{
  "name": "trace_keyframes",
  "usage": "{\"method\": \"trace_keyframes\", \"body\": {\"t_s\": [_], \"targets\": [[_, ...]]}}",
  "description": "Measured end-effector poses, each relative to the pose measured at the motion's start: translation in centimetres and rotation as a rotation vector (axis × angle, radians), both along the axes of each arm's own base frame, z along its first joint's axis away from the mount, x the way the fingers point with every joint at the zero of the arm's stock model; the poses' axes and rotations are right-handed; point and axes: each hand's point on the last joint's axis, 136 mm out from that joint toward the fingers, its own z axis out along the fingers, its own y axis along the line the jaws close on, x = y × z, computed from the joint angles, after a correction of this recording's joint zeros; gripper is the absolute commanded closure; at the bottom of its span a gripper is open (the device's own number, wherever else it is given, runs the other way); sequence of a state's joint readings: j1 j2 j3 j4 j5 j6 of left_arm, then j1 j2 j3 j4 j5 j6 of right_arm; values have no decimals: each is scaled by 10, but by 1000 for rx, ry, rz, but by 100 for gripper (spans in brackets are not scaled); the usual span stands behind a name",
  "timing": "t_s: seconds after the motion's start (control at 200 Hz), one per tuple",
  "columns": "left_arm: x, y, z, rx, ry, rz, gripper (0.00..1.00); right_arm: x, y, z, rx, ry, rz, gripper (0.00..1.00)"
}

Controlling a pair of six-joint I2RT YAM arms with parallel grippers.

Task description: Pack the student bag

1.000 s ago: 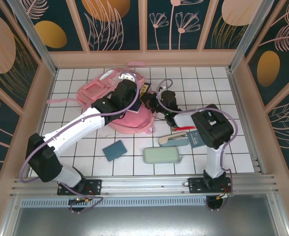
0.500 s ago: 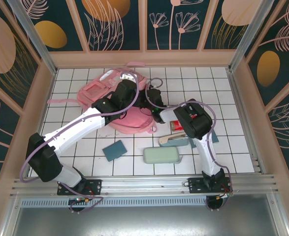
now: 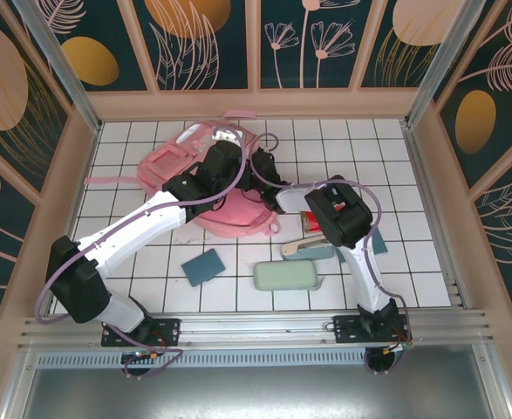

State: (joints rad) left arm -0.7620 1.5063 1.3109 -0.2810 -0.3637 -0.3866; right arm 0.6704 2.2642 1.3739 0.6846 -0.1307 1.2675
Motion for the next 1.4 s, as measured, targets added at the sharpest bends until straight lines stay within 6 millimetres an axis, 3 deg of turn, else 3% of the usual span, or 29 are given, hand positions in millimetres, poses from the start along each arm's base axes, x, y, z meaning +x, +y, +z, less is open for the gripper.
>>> {"method": "trace_keyframes", "body": {"t_s": [0.26,0.596,0.816,0.936,1.121,1.401], "targets": [[0,0,0,1,0,0,100,-26,-12,11,-89,-36,42,45],[-2,2,-4,17,14,3,100,-64,-45,70,-240,-181,91,40],[-5,5,-10,38,36,2,100,-92,-81,73,-416,-192,103,32],[-6,7,-13,50,48,3,100,-109,-110,69,-519,-180,83,26],[-8,8,-14,52,51,2,100,-142,-167,57,-637,-127,23,23],[-18,15,-16,43,45,-3,100,-172,-284,23,-735,69,-193,21]]}}
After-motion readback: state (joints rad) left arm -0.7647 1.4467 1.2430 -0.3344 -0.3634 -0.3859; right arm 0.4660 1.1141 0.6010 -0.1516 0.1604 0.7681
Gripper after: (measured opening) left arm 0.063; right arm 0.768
